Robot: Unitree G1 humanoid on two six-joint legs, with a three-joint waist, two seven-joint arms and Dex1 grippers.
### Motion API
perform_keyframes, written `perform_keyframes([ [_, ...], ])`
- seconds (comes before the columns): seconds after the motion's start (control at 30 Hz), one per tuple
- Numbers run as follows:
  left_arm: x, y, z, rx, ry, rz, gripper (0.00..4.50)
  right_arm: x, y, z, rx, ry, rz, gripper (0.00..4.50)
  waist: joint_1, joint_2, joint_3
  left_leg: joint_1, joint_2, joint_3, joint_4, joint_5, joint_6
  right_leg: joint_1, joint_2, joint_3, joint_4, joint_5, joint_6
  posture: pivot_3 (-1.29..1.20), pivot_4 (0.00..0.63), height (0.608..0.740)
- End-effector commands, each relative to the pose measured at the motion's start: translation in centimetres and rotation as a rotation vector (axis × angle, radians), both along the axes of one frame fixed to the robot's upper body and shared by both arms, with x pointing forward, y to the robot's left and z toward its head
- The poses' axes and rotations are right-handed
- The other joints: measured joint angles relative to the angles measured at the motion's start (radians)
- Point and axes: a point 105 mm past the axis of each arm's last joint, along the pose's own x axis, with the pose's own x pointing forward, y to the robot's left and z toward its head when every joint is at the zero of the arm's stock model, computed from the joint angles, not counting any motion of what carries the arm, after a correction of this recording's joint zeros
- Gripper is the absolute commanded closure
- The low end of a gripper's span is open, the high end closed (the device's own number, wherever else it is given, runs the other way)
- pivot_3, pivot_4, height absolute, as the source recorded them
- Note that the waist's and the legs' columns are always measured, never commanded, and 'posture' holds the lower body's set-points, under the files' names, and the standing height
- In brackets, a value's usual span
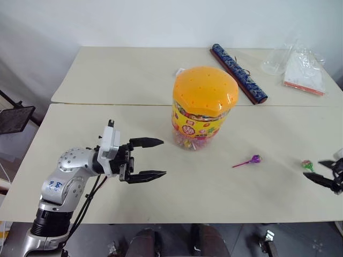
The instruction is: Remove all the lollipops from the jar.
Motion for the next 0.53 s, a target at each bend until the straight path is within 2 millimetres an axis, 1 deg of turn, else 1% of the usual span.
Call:
perform_keyframes([
  [0.03,1.0,2.5,-0.2,0.058,-0.054,0.167,0.12,-0.5,4.0,5.2,0.099,-0.231,0.244,0.05,-0.004,0.0,0.0,0.0,0.0,0.0,0.0,0.0,0.0,0.0,0.001,0.0,0.0,0.0,0.0,0.0,0.15,0.74],
  [0.07,1.2,3.2,-0.3,0.075,-0.068,0.211,0.12,-0.6,5.0,5.8,0.125,-0.242,0.288,0.05,-0.005,0.0,0.0,0.001,0.001,0.0,0.0,0.0,-0.001,0.0,0.001,0.0,0.0,0.0,0.0,0.0,0.15,0.74],
  [0.1,1.2,3.9,-0.6,0.096,-0.071,0.253,0.12,-0.6,6.5,6.0,0.142,-0.234,0.355,0.05,-0.006,0.001,0.0,0.001,0.002,0.001,-0.001,-0.001,-0.001,0.0,0.001,0.001,0.001,0.0,0.0,0.0,0.15,0.74],
  [0.13,1.0,4.8,-1.0,0.123,-0.068,0.293,0.12,-0.8,9.0,5.9,0.13,-0.252,0.472,0.05,-0.005,0.001,0.0,0.001,0.002,0.0,-0.001,-0.001,-0.002,0.0,0.001,0.001,0.003,0.0,0.0,0.0,0.15,0.74],
  [0.17,1.0,5.4,-1.2,0.141,-0.063,0.315,0.12,-0.8,10.7,5.8,0.117,-0.269,0.551,0.05,-0.005,0.0,-0.001,0.001,0.003,0.0,-0.001,-0.001,-0.002,-0.001,0.001,0.0,0.004,0.0,-0.001,0.0,0.15,0.74],
  [0.23,0.3,7.1,-2.1,0.196,-0.042,0.396,0.12,-1.2,14.8,4.3,0.134,-0.253,0.729,0.05,-0.004,0.0,-0.001,0.001,0.006,-0.001,-0.001,-0.002,-0.004,0.0,0.001,0.0,0.003,0.001,-0.002,0.0,0.15,0.74],
  [0.3,-0.1,8.5,-2.6,0.224,-0.029,0.469,0.12,-1.3,17.0,2.1,0.128,-0.219,0.84,0.05,-0.003,-0.001,-0.001,0.001,0.007,-0.003,-0.001,-0.003,-0.006,0.0,0.0,0.0,0.003,0.0,-0.003,0.0,0.15,0.74],
  [0.37,-0.3,9.5,-3.0,0.212,-0.03,0.535,0.12,-0.9,17.7,0.5,0.144,-0.213,0.862,0.05,0.003,-0.001,-0.001,-0.001,0.006,-0.004,-0.001,-0.003,-0.006,-0.001,0.0,0.0,0.002,0.0,-0.003,0.0,0.15,0.74],
  [0.43,-0.1,10.8,-3.2,0.204,-0.079,0.667,0.12,-1.0,18.0,-1.1,0.139,-0.215,0.871,0.05,0.014,0.0,-0.001,-0.002,0.005,-0.006,-0.001,-0.004,-0.006,-0.001,0.0,-0.001,0.003,0.0,-0.003,0.0,0.15,0.74],
  [0.47,-0.2,11.2,-3.3,0.21,-0.094,0.708,0.12,-1.0,18.0,-1.6,0.129,-0.227,0.874,0.05,0.017,0.0,-0.001,-0.002,0.004,-0.006,-0.001,-0.004,-0.005,-0.001,0.0,-0.002,0.002,0.0,-0.003,0.0,0.15,0.74],
  [0.53,-0.8,11.2,-3.3,0.202,-0.098,0.723,0.12,-0.8,18.0,-2.1,0.136,-0.249,0.858,0.05,0.018,0.0,-0.001,-0.002,0.003,-0.005,0.0,-0.004,-0.004,0.0,0.0,-0.004,0.001,0.0,-0.003,0.0,0.15,0.74],
])
